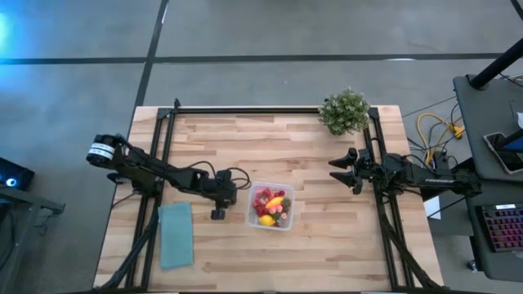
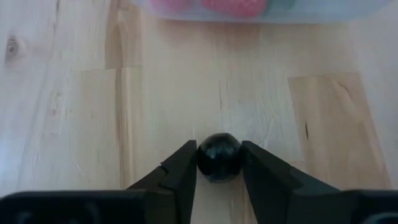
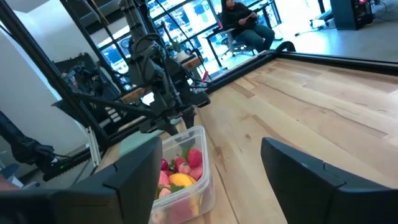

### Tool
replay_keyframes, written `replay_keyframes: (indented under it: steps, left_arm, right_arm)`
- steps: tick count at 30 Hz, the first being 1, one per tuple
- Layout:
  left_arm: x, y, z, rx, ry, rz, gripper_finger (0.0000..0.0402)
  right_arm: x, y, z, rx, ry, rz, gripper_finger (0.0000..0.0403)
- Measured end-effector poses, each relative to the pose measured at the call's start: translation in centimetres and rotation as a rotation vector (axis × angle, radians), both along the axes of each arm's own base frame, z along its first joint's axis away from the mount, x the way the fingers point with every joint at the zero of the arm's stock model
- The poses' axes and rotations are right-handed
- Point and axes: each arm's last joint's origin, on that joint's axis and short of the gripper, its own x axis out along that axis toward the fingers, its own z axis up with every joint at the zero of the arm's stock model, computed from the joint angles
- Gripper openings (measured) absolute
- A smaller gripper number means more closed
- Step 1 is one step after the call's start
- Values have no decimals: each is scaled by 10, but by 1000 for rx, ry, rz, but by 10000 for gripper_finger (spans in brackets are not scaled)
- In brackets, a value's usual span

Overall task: Pick and placing Produce into tupperware
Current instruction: Put the black cherry into the transparent container

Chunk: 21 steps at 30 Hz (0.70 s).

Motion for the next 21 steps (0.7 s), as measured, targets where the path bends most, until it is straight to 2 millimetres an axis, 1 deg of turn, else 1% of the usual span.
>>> replay_keyframes:
  steps: [4, 8, 10, 14, 19, 21]
  left_arm:
    - [0, 0, 0, -9, 0, -5, 93]
    - [1, 0, 1, -10, -2, -6, 92]
    - [4, -1, 6, -14, -17, -7, 91]
    - [12, -2, 30, -27, -110, -8, 91]
    - [14, -3, 64, -42, -206, -8, 90]
    - [15, -3, 80, -51, -273, -10, 90]
  right_arm:
    - [0, 0, 0, 0, 0, 0, 270]
    - [0, 0, 0, 0, 0, 0, 271]
    - [0, 0, 0, 0, 0, 0, 269]
    - [0, 0, 0, 0, 0, 0, 264]
    - [0, 0, 0, 0, 0, 0, 265]
    - [0, 0, 0, 0, 0, 0, 268]
